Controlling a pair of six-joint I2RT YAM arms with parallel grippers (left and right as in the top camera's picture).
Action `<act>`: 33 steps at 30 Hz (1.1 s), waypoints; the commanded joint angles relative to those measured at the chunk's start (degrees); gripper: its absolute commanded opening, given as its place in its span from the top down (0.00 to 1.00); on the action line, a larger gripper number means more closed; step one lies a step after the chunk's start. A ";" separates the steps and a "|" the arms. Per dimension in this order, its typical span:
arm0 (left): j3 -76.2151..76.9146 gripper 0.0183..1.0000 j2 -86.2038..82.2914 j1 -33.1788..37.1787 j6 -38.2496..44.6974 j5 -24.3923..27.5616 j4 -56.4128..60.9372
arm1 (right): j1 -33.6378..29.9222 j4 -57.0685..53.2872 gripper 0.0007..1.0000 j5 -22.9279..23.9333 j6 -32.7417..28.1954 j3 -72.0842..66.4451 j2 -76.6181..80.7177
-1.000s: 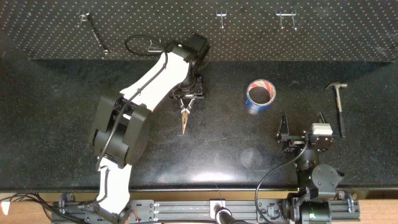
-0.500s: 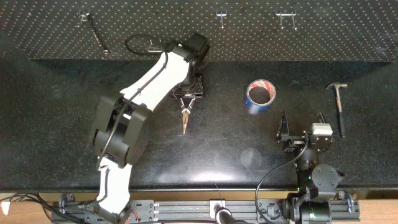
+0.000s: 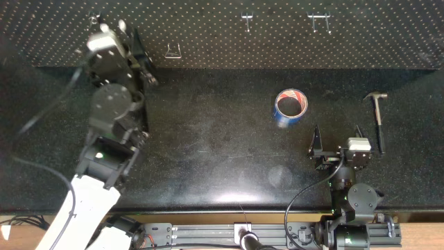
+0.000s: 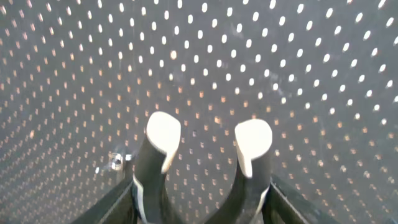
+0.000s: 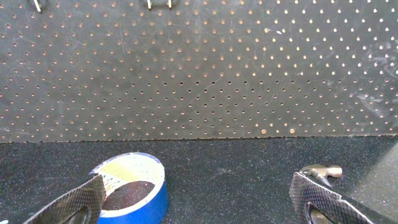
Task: Place Tools Onto Pegboard
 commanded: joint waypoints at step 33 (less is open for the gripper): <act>-6.54 0.99 27.65 1.09 0.68 8.00 41.24 | -0.22 -0.13 0.02 -0.13 0.04 -0.26 -0.28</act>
